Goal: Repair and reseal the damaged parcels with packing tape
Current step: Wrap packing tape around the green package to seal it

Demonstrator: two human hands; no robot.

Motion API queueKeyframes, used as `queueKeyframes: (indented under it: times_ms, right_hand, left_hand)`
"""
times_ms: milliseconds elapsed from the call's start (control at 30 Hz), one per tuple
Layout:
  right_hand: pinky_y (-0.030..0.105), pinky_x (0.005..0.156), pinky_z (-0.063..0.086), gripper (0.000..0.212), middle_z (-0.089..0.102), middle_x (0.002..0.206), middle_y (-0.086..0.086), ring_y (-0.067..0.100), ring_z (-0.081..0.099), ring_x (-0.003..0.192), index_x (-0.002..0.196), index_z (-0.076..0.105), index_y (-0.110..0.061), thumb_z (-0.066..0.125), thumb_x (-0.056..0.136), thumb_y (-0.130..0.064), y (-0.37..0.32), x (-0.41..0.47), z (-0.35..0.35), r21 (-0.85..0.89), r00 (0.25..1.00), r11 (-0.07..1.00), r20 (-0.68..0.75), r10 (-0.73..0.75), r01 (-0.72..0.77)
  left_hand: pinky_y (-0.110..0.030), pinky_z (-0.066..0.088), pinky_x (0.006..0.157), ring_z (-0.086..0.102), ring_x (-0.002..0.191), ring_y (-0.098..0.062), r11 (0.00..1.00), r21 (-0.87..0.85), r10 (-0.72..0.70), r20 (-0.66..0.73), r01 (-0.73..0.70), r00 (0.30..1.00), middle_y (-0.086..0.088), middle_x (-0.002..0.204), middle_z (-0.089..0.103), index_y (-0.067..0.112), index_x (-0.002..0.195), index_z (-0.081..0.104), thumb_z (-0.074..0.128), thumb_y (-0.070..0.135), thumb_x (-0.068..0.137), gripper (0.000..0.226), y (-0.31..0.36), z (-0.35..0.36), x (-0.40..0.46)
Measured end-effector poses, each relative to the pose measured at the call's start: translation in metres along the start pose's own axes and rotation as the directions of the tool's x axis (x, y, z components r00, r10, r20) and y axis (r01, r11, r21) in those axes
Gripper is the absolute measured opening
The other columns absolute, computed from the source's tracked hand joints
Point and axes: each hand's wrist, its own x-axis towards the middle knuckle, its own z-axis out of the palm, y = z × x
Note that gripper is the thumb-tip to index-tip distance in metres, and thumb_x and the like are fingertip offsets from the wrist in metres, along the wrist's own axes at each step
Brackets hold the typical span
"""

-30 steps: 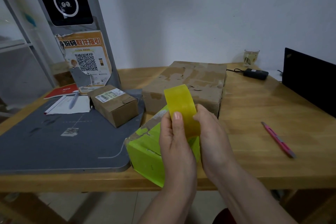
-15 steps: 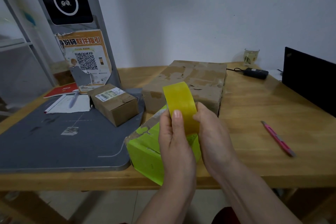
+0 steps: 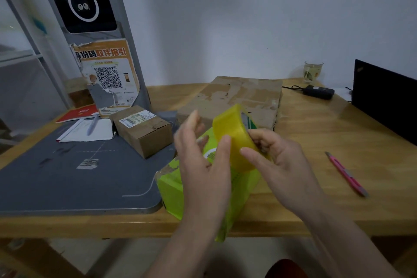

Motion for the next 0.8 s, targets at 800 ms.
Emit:
queueKeyframes:
  times_ms: [800]
  right_hand:
    - [0.021,0.078,0.043,0.027,0.062,0.103,-0.011,-0.003,0.054,0.088,0.115,0.063,-0.02,0.065,0.089,-0.026,-0.005,-0.011,0.006,-0.529,0.998,0.848,0.066,0.002,0.033]
  left_hand:
    - [-0.021,0.035,0.068,0.039,0.079,-0.008,0.717,0.42,0.406,0.397,-0.556,0.823,0.008,0.085,0.043,0.014,0.087,0.051,0.044,0.024,0.095,0.014,-0.032,-0.021,0.023]
